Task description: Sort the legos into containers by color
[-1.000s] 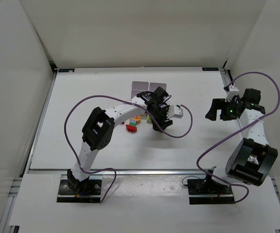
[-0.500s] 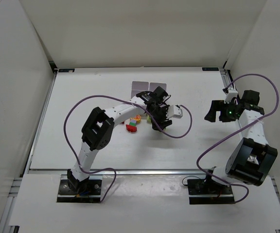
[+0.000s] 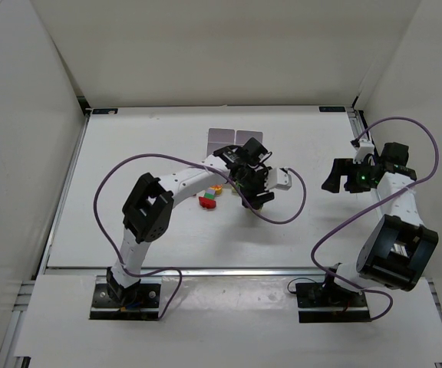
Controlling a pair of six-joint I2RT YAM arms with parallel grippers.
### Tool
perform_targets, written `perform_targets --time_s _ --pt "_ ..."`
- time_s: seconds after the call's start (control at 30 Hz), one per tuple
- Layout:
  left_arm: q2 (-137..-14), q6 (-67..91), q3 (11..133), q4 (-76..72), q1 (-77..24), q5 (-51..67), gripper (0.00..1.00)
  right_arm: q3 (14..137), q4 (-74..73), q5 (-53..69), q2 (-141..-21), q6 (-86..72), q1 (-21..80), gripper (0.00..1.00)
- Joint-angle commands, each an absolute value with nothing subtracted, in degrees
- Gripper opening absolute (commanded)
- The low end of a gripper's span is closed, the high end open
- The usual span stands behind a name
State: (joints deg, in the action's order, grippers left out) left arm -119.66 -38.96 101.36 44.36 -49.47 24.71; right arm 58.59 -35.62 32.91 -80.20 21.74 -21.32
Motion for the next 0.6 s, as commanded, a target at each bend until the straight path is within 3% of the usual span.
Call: perform_targets --time_s 0.0,0.57 --pt "-116.6 -38.6 101.7 43.3 -49.5 23.9 0.7 58.8 -34.2 34.5 -80.4 22.7 -21.5 0.99" --pt "-122.3 -39.1 105.5 43.2 -47.5 22.2 0.71 59.2 -34.7 33.8 -81.0 23.5 -21.5 0.99"
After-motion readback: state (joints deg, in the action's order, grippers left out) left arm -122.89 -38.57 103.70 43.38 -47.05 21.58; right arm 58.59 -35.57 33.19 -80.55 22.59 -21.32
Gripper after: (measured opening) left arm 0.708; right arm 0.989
